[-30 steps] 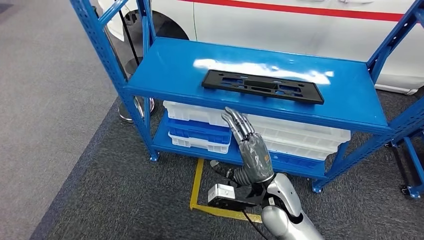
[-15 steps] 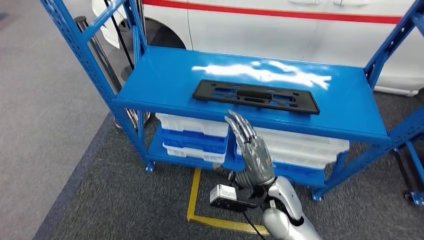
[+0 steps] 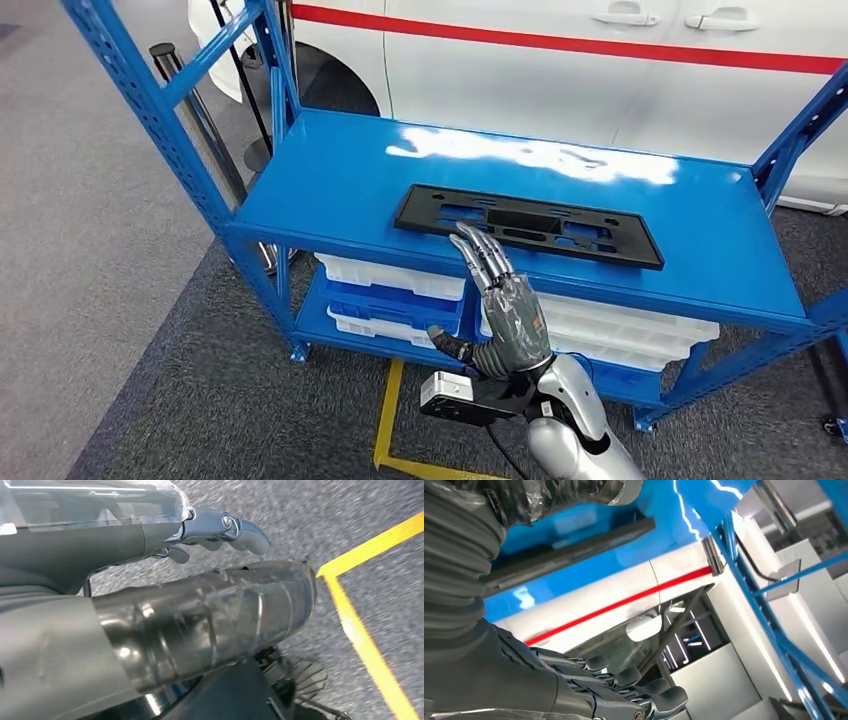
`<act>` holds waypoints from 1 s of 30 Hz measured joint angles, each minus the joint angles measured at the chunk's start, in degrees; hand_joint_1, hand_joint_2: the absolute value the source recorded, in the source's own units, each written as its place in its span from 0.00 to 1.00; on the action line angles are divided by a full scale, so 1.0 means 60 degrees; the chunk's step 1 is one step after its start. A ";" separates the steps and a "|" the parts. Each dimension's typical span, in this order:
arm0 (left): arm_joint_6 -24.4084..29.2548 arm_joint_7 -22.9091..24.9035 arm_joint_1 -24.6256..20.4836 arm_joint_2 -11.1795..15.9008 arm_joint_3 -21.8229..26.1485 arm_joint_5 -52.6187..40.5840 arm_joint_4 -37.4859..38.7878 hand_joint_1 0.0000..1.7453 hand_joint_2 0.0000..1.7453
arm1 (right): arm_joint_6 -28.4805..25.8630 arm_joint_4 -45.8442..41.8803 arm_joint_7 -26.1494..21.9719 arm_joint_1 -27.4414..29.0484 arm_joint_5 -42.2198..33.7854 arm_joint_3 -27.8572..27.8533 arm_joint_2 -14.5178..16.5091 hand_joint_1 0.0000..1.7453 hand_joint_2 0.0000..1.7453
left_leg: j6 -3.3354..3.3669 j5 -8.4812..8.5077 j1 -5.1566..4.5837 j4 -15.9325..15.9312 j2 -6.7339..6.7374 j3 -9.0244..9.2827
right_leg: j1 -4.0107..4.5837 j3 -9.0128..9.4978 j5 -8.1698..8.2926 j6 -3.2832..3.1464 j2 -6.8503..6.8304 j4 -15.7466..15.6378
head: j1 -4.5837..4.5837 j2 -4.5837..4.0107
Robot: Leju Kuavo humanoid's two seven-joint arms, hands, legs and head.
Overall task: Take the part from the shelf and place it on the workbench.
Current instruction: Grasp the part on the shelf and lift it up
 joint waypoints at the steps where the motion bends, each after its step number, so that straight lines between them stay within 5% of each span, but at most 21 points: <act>1: 0.0001 0.0002 -0.0010 0.0000 -0.0001 -0.0004 0.0001 0.00 0.00 | -0.0005 0.0005 0.0005 0.0013 0.0028 -0.0015 -0.0012 0.00 1.00 | -0.0068 -0.0065 -0.0007 0.0024 0.0002 0.0038 | 0.0030 0.0017 0.0022 -0.0075 0.0007 -0.0084 | -0.0009 0.0000; 5: 0.0020 0.0003 -0.0045 0.0000 -0.0003 -0.0026 -0.0001 0.00 0.00 | -0.0044 -0.0026 0.0014 0.0031 0.0158 -0.0044 -0.0046 0.00 1.00 | -0.0238 -0.0144 0.0028 0.0559 0.0019 -0.0103 | 0.0028 0.0281 -0.0171 -0.0355 0.0059 -0.0152 | -0.0027 0.0000; 8: 0.0025 0.0001 -0.0065 0.0000 -0.0002 -0.0026 -0.0001 0.00 0.00 | -0.0073 -0.0040 0.0014 0.0043 0.0232 -0.0052 -0.0049 0.00 1.00 | -0.0345 -0.0667 0.0043 0.2239 0.0023 -0.1169 | 0.0037 0.0558 -0.0380 -0.0470 0.0052 -0.0205 | -0.0035 0.0000; 10: 0.0025 0.0001 -0.0041 0.0000 -0.0003 -0.0026 0.0001 0.00 0.00 | -0.0077 -0.0040 0.0015 0.0068 0.0262 -0.0054 -0.0050 0.00 1.00 | -0.0360 -0.0950 0.0042 0.2815 0.0024 -0.1814 | 0.0060 0.0755 -0.0550 -0.0489 0.0077 -0.0205 | -0.0035 0.0000; 11: 0.0025 0.0001 -0.0030 0.0000 -0.0003 -0.0026 0.0000 0.00 0.00 | -0.0078 -0.0040 0.0015 0.0076 0.0270 -0.0055 -0.0051 0.00 1.00 | -0.0336 -0.0791 0.0038 0.2655 0.0024 -0.1937 | 0.0072 0.0882 -0.0644 -0.0488 0.0095 -0.0205 | -0.0034 0.0000; 14: 0.0026 0.0004 -0.0022 0.0006 -0.0003 -0.0025 0.0001 0.00 0.00 | -0.0086 -0.0036 0.0015 0.0083 0.0278 -0.0055 -0.0050 0.00 1.00 | -0.0132 0.0597 -0.0033 0.1094 0.0025 -0.1783 | 0.0111 0.1264 -0.0935 -0.0445 0.0124 -0.0212 | -0.0025 0.0000; 16: 0.0028 0.0010 -0.0028 0.0018 -0.0005 -0.0025 0.0004 0.00 0.00 | -0.0105 -0.0030 0.0016 0.0086 0.0280 -0.0057 -0.0051 0.00 1.00 | 0.0026 0.1003 -0.0120 0.0487 0.0005 -0.1680 | 0.0122 0.1364 -0.1059 -0.0346 0.0139 -0.0208 | -0.0036 0.0000; 19: 0.0029 0.0015 -0.0012 0.0012 -0.0005 -0.0026 0.0005 0.00 0.00 | -0.0136 -0.0051 0.0014 0.0096 0.0281 -0.0075 -0.0054 0.00 1.00 | 0.0166 0.1012 -0.0105 0.0274 -0.0009 -0.1463 | 0.0149 0.1469 -0.1078 -0.0166 0.0143 -0.0086 | -0.0053 0.0000; 21: 0.0035 0.0013 -0.0030 0.0002 -0.0005 -0.0026 0.0005 0.00 0.00 | -0.0144 -0.0067 0.0013 0.0073 0.0281 -0.0098 -0.0056 0.00 1.00 | 0.0236 0.0983 -0.0043 0.0136 -0.0006 -0.1190 | 0.0142 0.1265 -0.1302 -0.0073 0.0121 0.0429 | -0.0023 0.0000; 25: 0.0051 0.0018 -0.0052 0.0000 -0.0005 -0.0026 0.0005 0.00 0.00 | -0.0142 -0.0069 0.0015 0.0108 0.0298 -0.0123 -0.0072 0.00 1.00 | 0.0283 0.0799 -0.0035 0.0098 -0.0006 -0.0964 | 0.0076 -0.0035 -0.1955 0.0046 0.0099 0.2174 | 0.0002 0.0000; 27: 0.0045 0.0023 -0.0037 -0.0002 -0.0005 -0.0026 0.0005 0.00 0.00 | -0.0139 -0.0069 0.0017 0.0126 0.0314 -0.0129 -0.0088 0.00 1.00 | 0.0261 0.0653 -0.0033 0.0112 -0.0013 -0.0801 | 0.0046 -0.0137 -0.1367 0.0040 0.0086 0.1700 | 0.0001 0.0000; 28: 0.0038 0.0023 -0.0034 -0.0005 -0.0005 -0.0026 0.0005 0.00 0.00 | -0.0137 -0.0069 0.0018 0.0127 0.0322 -0.0132 -0.0094 0.00 1.00 | 0.0236 0.0569 -0.0032 0.0118 -0.0017 -0.0715 | 0.0034 -0.0013 -0.0847 0.0029 0.0072 0.1101 | 0.0004 0.0000; 30: 0.0031 0.0023 -0.0047 -0.0011 -0.0005 -0.0026 0.0005 0.00 0.00 | -0.0123 -0.0056 0.0025 0.0122 0.0344 -0.0136 -0.0115 0.00 1.00 | 0.0146 0.0423 -0.0046 0.0156 -0.0022 -0.0606 | 0.0068 0.0211 -0.0282 -0.0025 0.0045 0.0171 | 0.0002 0.0000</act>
